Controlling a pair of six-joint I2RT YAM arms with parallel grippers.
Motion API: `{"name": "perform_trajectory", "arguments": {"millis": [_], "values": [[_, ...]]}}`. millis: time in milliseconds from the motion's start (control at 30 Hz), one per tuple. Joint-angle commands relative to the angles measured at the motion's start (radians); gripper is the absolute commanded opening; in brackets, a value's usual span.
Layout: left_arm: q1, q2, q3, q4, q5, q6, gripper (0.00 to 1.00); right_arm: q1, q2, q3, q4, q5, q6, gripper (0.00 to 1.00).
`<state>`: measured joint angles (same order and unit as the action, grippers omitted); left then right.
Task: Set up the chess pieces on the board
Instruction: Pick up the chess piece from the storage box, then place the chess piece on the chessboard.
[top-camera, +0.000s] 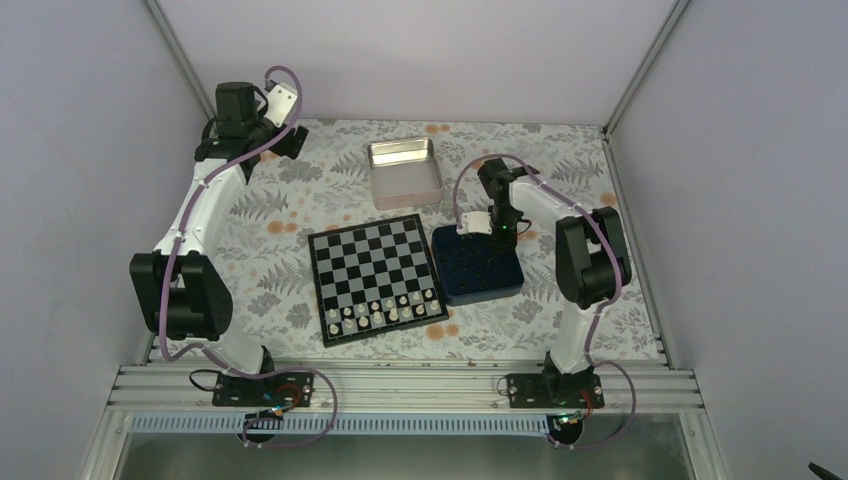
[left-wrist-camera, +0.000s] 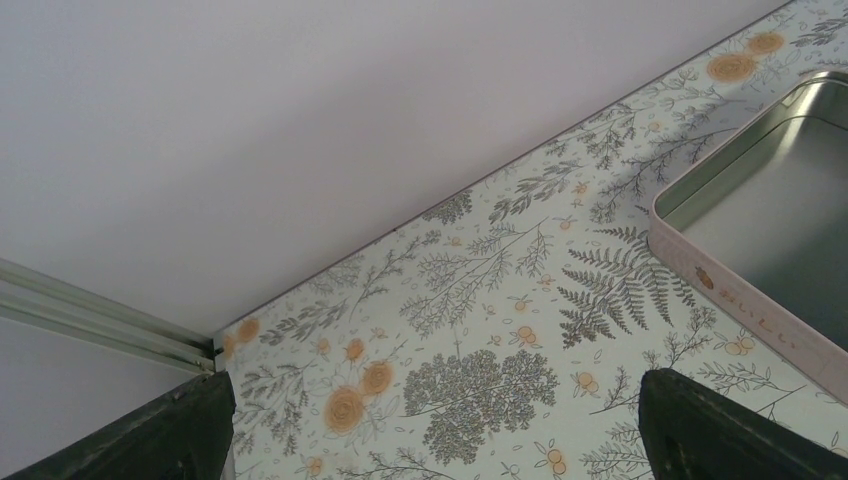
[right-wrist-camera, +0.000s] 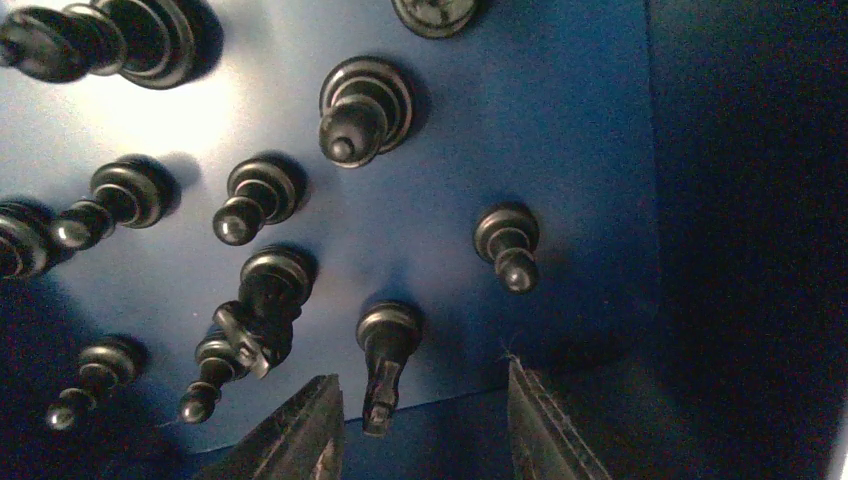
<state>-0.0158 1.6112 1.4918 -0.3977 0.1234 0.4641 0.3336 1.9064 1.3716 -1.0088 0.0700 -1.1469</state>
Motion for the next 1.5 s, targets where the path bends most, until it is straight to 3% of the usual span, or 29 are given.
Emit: {"name": "perform_trajectory", "arguments": {"millis": [0, 233, 500, 733, 933, 1100, 1267, 1467], "values": [[-0.002, 0.01, 0.0, 0.009, 0.013, 0.013, 1.0, 0.008, 0.034, -0.02, 0.011, -0.004, 0.017, 0.43], [-0.001, 0.004, -0.005, 0.007, 0.016, 0.023, 1.0, 0.01, 0.047, -0.03, 0.025, -0.002, 0.027, 0.37], [0.0, -0.003, -0.008, 0.005, 0.019, 0.03, 1.0, 0.016, 0.03, -0.014, -0.011, 0.009, 0.049, 0.13], [0.0, -0.013, -0.021, 0.013, 0.027, 0.031, 1.0, 0.039, -0.025, 0.061, -0.101, 0.024, 0.065, 0.1], [0.0, -0.031, -0.016, 0.01, 0.037, 0.039, 1.0, 0.086, -0.026, 0.264, -0.229, 0.009, 0.07, 0.1], [0.0, -0.045, 0.001, -0.003, 0.043, 0.055, 1.0, 0.174, 0.072, 0.528, -0.278, -0.033, 0.065, 0.09], [0.002, -0.052, 0.004, -0.006, 0.024, 0.067, 1.0, 0.274, 0.223, 0.726, -0.263, -0.029, 0.058, 0.1], [0.008, -0.076, -0.03, 0.018, 0.003, 0.074, 1.0, 0.352, 0.371, 0.82, -0.148, -0.008, 0.041, 0.11]]}}
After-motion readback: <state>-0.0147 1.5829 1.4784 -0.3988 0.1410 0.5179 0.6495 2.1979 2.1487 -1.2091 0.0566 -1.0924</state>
